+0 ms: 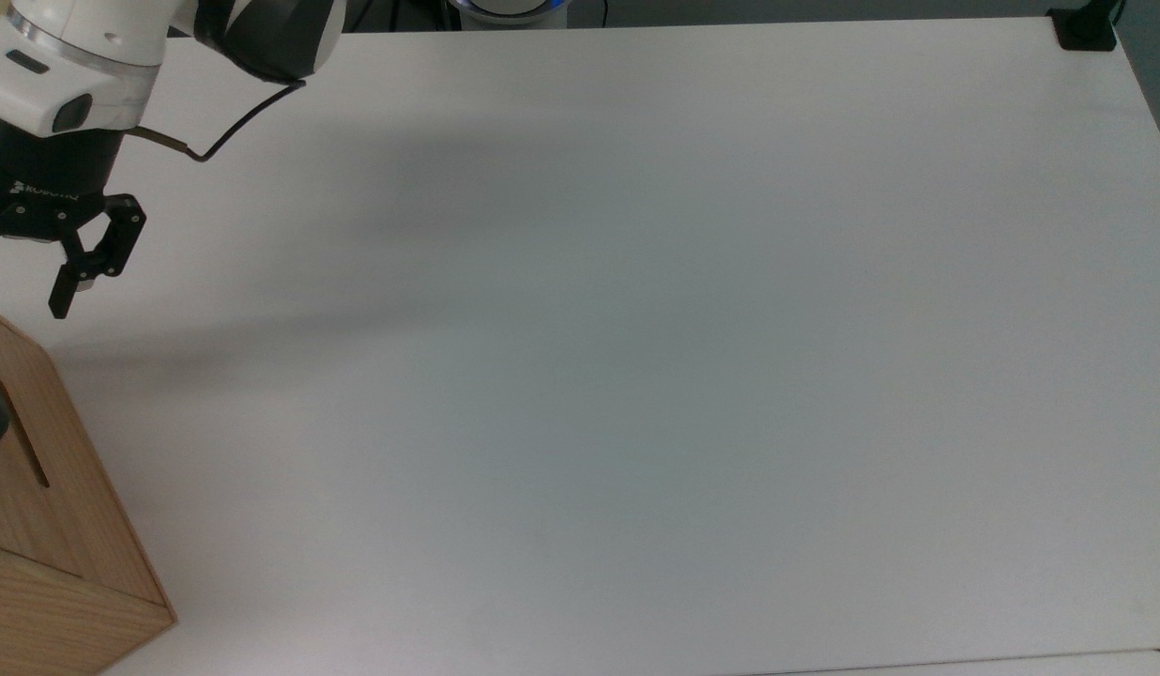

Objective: Open the drawer by sliding it
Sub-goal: 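Move the open gripper toward the black handle of the upper drawer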

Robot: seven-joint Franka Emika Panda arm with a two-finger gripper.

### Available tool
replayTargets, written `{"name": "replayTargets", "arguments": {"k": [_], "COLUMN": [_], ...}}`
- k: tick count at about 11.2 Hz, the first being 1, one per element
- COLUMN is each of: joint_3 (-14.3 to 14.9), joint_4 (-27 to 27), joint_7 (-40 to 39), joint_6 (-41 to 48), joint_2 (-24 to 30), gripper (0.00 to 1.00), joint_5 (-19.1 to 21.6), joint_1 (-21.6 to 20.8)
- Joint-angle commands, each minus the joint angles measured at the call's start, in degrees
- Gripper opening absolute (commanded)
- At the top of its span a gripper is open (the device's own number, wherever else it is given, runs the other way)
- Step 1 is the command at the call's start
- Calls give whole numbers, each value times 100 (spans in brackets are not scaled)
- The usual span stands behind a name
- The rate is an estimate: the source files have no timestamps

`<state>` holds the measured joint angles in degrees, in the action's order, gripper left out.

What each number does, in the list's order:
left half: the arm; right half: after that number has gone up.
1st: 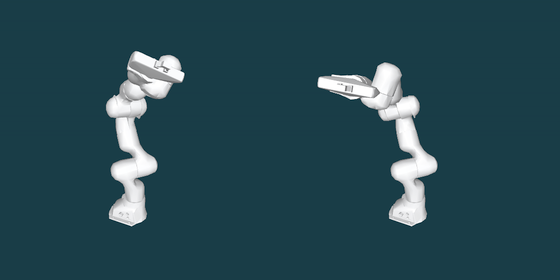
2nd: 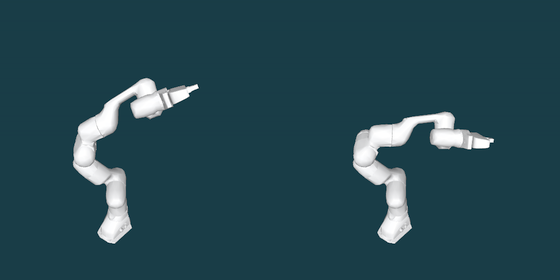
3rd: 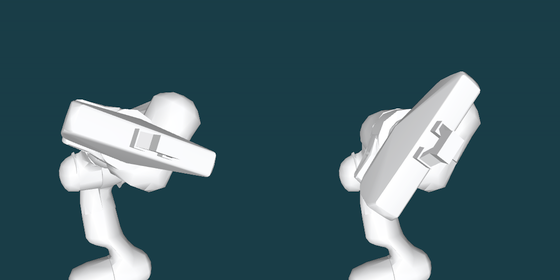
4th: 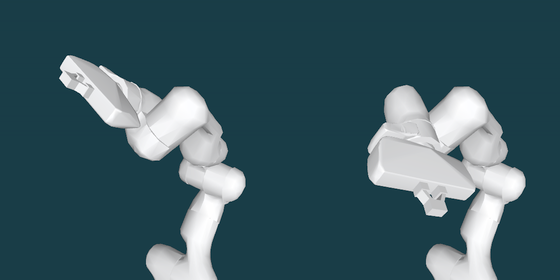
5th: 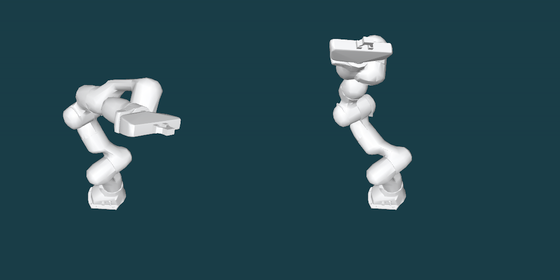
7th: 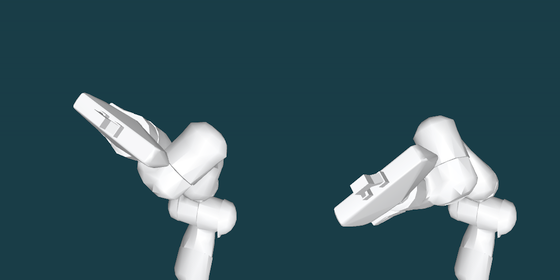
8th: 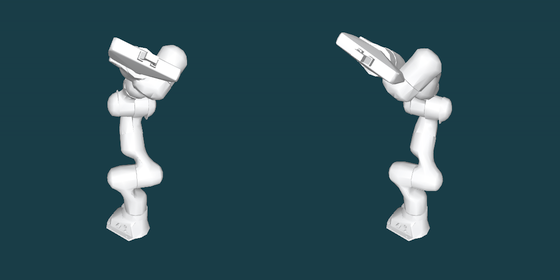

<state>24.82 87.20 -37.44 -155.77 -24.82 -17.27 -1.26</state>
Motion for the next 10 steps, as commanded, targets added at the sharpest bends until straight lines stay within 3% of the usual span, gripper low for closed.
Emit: {"name": "replayTargets", "arguments": {"k": [1,4,6,8,10], "joint_3": [128,260,339,348,339], "joint_4": [-45,-54,-54,-62,-62], "joint_7": [-62,-88,-97,-97,-62], "joint_6": [-436,-699,-788,-788,-780], "joint_2": [-172,-295,-374,-374,-339], "gripper": [75,54,26,5,1], "joint_5": [-128,-302,-706,-717,-699], "joint_1": [73,91,117,117,74]}}
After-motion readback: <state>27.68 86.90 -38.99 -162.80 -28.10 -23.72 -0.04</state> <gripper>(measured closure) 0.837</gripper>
